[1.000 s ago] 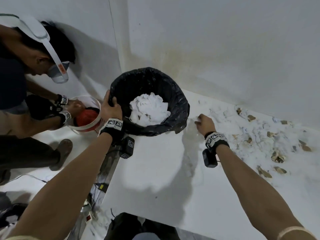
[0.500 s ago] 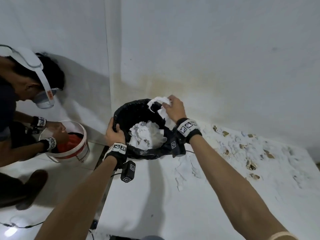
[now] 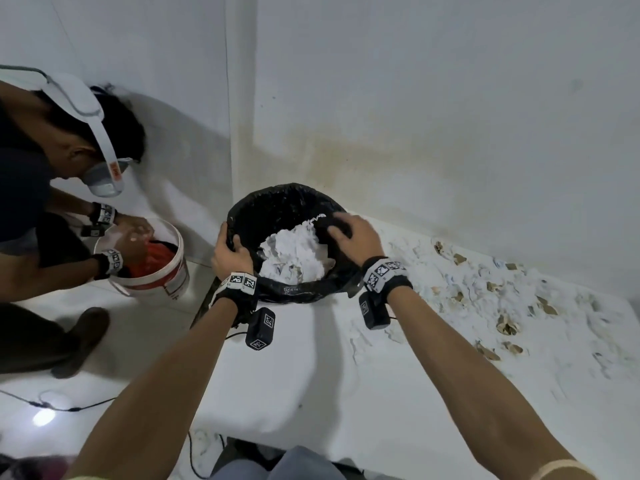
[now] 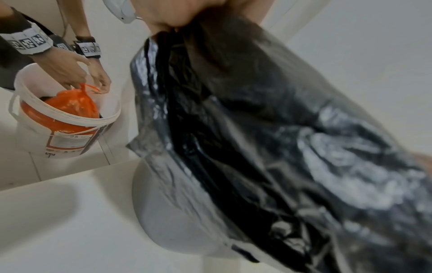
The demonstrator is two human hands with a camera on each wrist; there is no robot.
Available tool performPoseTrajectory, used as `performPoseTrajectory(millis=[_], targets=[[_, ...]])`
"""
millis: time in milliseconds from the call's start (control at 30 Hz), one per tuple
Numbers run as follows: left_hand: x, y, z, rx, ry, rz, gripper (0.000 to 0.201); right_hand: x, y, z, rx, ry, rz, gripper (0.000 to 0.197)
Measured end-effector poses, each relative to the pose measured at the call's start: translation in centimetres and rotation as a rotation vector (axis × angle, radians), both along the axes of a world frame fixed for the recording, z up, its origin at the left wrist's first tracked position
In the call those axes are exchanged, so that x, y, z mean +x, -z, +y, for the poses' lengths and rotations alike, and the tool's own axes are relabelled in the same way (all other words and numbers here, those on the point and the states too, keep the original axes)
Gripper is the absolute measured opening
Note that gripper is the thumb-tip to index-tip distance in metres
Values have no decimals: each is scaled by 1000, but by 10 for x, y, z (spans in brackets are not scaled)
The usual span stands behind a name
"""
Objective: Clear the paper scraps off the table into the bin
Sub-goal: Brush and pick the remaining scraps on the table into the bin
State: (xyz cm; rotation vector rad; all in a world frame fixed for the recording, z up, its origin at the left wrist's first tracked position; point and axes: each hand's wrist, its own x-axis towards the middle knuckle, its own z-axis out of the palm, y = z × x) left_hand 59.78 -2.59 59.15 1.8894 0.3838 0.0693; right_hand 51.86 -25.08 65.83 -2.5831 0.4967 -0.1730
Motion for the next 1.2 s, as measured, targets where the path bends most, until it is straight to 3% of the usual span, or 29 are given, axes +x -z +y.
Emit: performPoseTrajectory(millis=[133,233,367,533,633,700,800,867,1033,1200], targets=[[-17,-4,-1,21,-61,-9,39,-42,38,-63,40,210,-42,42],[-29,-3,-2,40,-112,-32,39,-81,81,-96,80,290,188,57],[-55,4,-8,77,-197,-68,39,-129,128,-107,93,212,582,98],[-91,7,-18,101,-330,-53,38,-148,171,-95,167,6,722,117],[-108,8,-18,140,-357,-33,40,-156,192,-73,108,-135,723,109],[-117,7,-17,148,-363,-25,40,-166,204,-60,2,-231,688,92],[-127,5,-15,162,-385,-12,40,-184,208,-59,-163,-333,478,59],[-133,5,-14,135,-398,-5,40,-192,206,-66,-175,-370,389,50],[-140,8,-12,85,-426,3,40,-179,189,-95,-82,-350,438,39],[-136,5,-11,71,-390,14,40,-146,138,-123,11,-208,407,21]])
